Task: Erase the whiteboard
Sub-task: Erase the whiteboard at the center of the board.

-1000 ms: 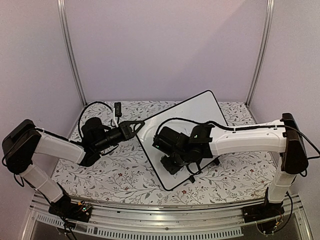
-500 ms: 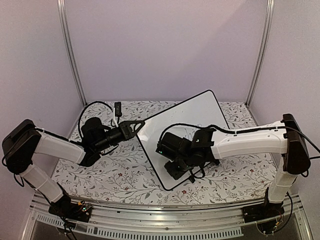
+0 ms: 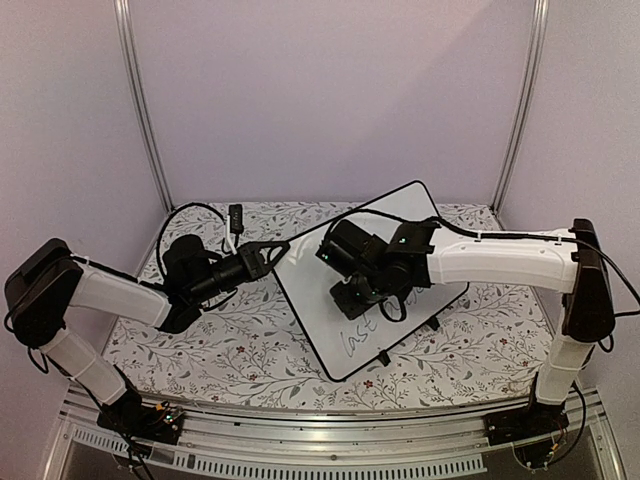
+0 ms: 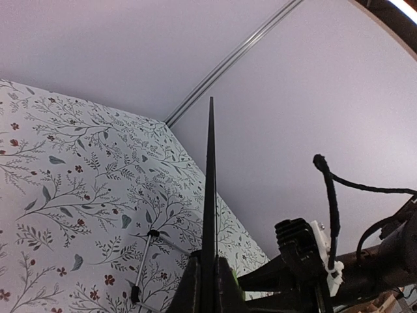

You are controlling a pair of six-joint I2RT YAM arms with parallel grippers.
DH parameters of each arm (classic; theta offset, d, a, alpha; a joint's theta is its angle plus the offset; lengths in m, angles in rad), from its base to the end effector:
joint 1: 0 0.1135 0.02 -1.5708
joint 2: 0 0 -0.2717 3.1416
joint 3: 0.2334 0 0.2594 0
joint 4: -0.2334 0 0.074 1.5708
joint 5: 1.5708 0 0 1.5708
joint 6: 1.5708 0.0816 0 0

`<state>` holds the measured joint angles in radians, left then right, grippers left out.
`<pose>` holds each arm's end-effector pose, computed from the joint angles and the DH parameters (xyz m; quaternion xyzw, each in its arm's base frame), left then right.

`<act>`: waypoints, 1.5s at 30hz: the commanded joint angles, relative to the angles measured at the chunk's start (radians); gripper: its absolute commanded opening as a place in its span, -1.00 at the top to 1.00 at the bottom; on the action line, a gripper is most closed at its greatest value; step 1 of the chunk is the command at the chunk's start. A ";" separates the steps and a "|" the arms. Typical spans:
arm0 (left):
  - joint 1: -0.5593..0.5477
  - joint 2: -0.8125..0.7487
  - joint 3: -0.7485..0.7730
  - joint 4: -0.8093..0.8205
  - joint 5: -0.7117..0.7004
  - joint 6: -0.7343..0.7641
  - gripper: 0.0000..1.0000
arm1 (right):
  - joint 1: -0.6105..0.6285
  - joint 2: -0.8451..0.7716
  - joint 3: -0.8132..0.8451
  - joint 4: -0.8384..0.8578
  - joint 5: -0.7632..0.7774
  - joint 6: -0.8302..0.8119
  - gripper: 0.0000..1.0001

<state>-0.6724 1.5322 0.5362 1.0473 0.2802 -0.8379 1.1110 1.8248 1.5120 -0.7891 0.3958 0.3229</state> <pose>0.2592 -0.2352 0.2136 0.0445 0.6880 -0.5621 0.4568 0.2121 0.3573 0.2227 -0.3240 0.8981 0.0055 0.2974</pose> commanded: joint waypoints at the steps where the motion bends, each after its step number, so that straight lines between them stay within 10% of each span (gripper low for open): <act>1: -0.027 0.016 0.010 -0.030 0.041 0.015 1.00 | -0.034 0.050 0.024 0.053 0.045 -0.028 1.00; 17: -0.028 0.023 0.012 -0.028 0.044 0.013 1.00 | -0.019 -0.071 -0.215 0.051 -0.017 0.064 1.00; 45: -0.027 0.011 0.009 -0.033 0.041 0.020 1.00 | 0.017 0.005 -0.113 0.078 -0.058 -0.014 1.00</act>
<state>-0.6731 1.5333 0.5369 1.0435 0.2760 -0.8383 1.0866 1.7947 1.4616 -0.7353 0.4084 0.2958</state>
